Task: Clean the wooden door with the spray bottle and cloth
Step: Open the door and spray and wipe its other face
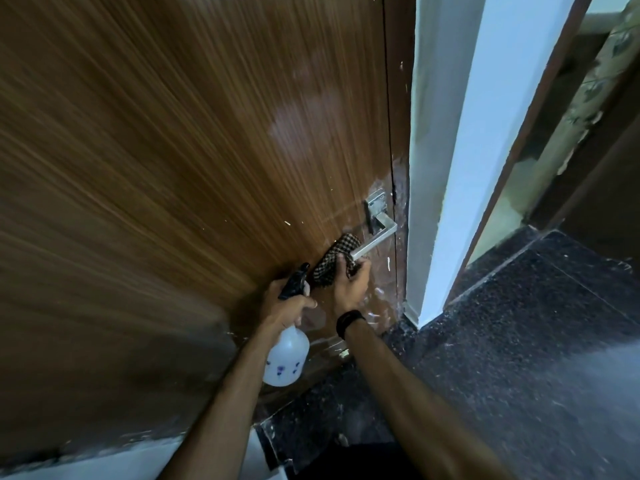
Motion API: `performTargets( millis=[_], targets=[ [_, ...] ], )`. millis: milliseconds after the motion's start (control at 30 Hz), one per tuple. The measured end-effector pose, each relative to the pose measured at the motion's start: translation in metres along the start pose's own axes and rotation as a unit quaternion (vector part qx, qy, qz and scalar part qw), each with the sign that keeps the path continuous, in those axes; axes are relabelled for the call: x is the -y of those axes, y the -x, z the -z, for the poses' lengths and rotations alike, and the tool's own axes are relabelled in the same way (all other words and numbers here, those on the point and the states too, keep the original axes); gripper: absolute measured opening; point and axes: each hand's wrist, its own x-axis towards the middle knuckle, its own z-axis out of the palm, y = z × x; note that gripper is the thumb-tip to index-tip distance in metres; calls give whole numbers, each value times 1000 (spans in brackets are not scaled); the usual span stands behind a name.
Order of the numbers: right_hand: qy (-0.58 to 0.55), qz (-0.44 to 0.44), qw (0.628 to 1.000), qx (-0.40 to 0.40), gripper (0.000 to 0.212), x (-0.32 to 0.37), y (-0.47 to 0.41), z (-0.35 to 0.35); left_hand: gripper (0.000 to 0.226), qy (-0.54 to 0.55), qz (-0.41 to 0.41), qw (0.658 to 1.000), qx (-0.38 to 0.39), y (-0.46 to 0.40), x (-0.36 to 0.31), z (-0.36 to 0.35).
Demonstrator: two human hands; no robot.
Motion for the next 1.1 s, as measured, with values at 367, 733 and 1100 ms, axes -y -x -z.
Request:
performTargets(
  millis=[367,733,1100],
  targets=[
    [-1,6,999,-46,30,0,-20,3,20,-53,-25,997,49,-3,-26,-11],
    [-53,27,998,18,21,16,-27,6,18,-78,-27,994,69,5,-48,-34],
    [-48,59,997,-1,17,17,-39,11,34,-23,-23,998,52,12,-52,-41]
  ],
)
